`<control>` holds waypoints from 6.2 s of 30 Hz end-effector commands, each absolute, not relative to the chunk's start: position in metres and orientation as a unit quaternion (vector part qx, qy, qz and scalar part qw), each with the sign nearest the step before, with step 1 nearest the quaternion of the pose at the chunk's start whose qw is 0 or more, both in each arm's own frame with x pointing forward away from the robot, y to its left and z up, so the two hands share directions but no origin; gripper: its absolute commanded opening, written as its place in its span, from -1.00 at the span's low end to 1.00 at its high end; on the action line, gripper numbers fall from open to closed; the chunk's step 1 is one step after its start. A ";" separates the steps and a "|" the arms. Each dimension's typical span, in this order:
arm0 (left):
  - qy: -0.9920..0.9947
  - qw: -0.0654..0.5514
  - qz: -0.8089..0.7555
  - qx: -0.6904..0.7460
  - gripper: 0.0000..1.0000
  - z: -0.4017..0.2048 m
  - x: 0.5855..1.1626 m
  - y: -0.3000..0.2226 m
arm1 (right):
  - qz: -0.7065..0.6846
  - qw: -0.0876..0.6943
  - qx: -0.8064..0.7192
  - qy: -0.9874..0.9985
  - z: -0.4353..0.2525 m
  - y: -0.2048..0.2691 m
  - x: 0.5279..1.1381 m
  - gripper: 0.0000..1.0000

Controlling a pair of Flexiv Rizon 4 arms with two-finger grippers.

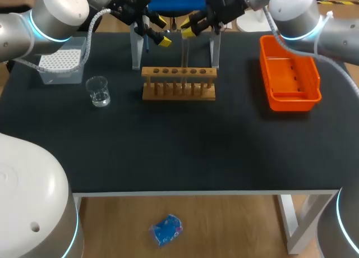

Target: Invert the test tube, pick up the pipette, mount the tip to pipette, aspirate from beaker and dispense into the tube, eject the tip, return the pipette, and cap with the stopper.

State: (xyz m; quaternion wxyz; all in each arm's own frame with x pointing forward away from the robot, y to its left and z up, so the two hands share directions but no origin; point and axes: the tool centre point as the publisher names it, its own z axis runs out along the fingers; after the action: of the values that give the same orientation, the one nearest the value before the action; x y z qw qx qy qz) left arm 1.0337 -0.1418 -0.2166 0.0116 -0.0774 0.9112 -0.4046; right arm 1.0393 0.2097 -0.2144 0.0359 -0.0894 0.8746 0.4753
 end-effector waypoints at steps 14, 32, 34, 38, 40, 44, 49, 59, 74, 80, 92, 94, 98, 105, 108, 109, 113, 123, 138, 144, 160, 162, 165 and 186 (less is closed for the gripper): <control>0.912 0.010 -0.403 -0.077 1.00 -0.216 1.034 -0.141 | 0.483 0.020 -0.080 0.872 -0.223 0.211 1.044 -1.00; 0.912 0.010 -0.403 -0.077 1.00 -0.216 1.034 -0.141 | 0.486 0.022 -0.078 0.870 -0.219 0.208 1.043 -1.00; 0.912 0.010 -0.403 -0.077 1.00 -0.216 1.034 -0.141 | 0.487 0.024 -0.079 0.870 -0.218 0.208 1.042 -1.00; 0.912 0.010 -0.403 -0.077 1.00 -0.216 1.034 -0.141 | 0.487 0.025 -0.080 0.869 -0.216 0.208 1.041 -1.00; 0.912 0.010 -0.403 -0.077 1.00 -0.216 1.034 -0.141 | 0.487 0.026 -0.081 0.869 -0.216 0.208 1.040 -1.00; 0.912 0.010 -0.403 -0.077 1.00 -0.216 1.034 -0.141 | 0.488 0.027 -0.081 0.869 -0.216 0.207 1.038 -1.00; 0.912 0.010 -0.403 -0.077 1.00 -0.216 1.034 -0.141 | 0.488 0.025 -0.080 0.869 -0.218 0.207 1.036 -1.00; 0.912 0.010 -0.403 -0.077 1.00 -0.216 1.034 -0.141 | 0.490 0.017 -0.076 0.869 -0.226 0.209 1.035 -1.00; 0.912 0.010 -0.403 -0.077 1.00 -0.216 1.034 -0.141 | 0.489 0.023 -0.079 0.868 -0.217 0.207 1.037 -1.00; 0.912 0.010 -0.403 -0.077 1.00 -0.216 1.034 -0.141 | 0.491 0.024 -0.080 0.867 -0.215 0.207 1.040 -1.00; 0.912 0.010 -0.403 -0.077 1.00 -0.216 1.034 -0.141 | 0.497 0.015 -0.078 0.864 -0.218 0.210 1.044 -1.00; 0.912 0.010 -0.403 -0.077 1.00 -0.216 1.034 -0.141 | 0.499 0.011 -0.077 0.863 -0.220 0.210 1.044 -1.00; 0.912 0.010 -0.403 -0.077 1.00 -0.216 1.034 -0.141 | 0.500 0.009 -0.075 0.863 -0.222 0.210 1.045 -1.00; 0.912 0.010 -0.403 -0.077 1.00 -0.216 1.034 -0.141 | 0.501 0.003 -0.072 0.862 -0.225 0.211 1.046 -1.00; 0.912 0.010 -0.403 -0.077 1.00 -0.216 1.034 -0.141 | 0.502 0.002 -0.072 0.862 -0.224 0.211 1.047 -1.00; 0.912 0.010 -0.403 -0.077 1.00 -0.216 1.034 -0.141 | 0.502 0.003 -0.073 0.862 -0.223 0.211 1.047 -1.00; 0.912 0.010 -0.403 -0.077 1.00 -0.216 1.034 -0.141 | 0.502 0.004 -0.075 0.862 -0.218 0.211 1.047 -1.00; 0.912 0.010 -0.403 -0.077 1.00 -0.216 1.034 -0.141 | 0.507 0.000 -0.076 0.859 -0.215 0.211 1.047 -1.00; 0.912 0.010 -0.403 -0.077 1.00 -0.216 1.034 -0.141 | 0.507 -0.009 -0.077 0.858 -0.215 0.211 1.039 -1.00; 0.912 0.010 -0.403 -0.077 1.00 -0.216 1.034 -0.141 | 0.505 -0.012 -0.075 0.860 -0.218 0.210 1.037 -1.00; 0.912 0.010 -0.403 -0.077 1.00 -0.216 1.034 -0.141 | 0.501 -0.015 -0.074 0.862 -0.219 0.210 1.035 -1.00; 0.912 0.010 -0.403 -0.077 1.00 -0.216 1.034 -0.141 | 0.501 -0.013 -0.075 0.862 -0.217 0.210 1.034 -1.00; 0.912 0.010 -0.403 -0.077 1.00 -0.216 1.034 -0.141 | 0.501 -0.011 -0.077 0.862 -0.215 0.210 1.035 -1.00; 0.912 0.010 -0.403 -0.077 1.00 -0.216 1.034 -0.141 | 0.502 -0.019 -0.073 0.862 -0.224 0.212 1.035 -1.00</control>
State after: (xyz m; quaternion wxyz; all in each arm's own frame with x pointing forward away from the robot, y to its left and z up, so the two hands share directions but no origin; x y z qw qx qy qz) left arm 1.0337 -0.1418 -0.2166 0.0116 -0.0774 0.9112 -0.4046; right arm 1.0336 0.2122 -0.2211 -0.0163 -0.0723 0.8612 0.5028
